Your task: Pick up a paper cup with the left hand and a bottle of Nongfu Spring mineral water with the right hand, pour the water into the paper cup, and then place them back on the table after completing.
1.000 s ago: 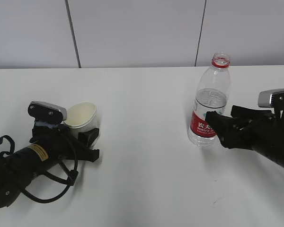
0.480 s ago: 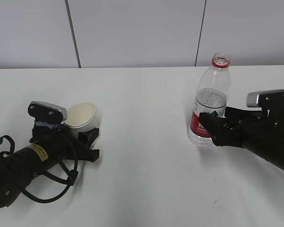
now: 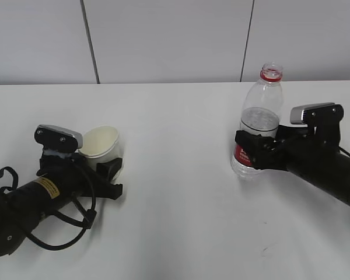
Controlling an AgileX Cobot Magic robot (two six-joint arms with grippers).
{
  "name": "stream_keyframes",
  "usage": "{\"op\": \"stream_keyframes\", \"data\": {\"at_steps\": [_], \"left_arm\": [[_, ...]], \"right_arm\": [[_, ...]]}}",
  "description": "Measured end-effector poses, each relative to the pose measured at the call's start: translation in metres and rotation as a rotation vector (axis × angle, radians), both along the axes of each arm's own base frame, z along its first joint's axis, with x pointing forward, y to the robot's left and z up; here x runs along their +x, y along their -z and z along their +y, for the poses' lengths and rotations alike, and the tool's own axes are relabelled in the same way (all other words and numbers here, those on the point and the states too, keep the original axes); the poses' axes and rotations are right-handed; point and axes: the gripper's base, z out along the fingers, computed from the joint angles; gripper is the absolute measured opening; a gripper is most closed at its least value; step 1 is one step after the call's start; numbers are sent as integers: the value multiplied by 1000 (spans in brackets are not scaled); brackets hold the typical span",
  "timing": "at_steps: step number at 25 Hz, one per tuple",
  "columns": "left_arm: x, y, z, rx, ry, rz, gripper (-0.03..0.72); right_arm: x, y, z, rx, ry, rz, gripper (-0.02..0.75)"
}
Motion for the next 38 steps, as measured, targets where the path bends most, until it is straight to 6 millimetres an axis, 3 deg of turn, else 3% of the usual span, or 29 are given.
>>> {"op": "stream_keyframes", "data": {"at_steps": [8,19,24,33,38], "left_arm": [[0,0,0,0,0,0,349],[-4,0,-6,8,87,-2,349],[-8,-1,-12,4,174,0,349],[-18,-9,-25,-37,350,11,349],[-21,-9,-30,-38,428,13,349]], "right_arm": [[16,9,2,-2,-9,-7,638],[17,10,3,-3,-16,-16,431],[18,10,2,-9,-8,-25,419],[16,-1,5,-235,-83,-87,417],[12,-8,17,-354,-141,-99,415]]}}
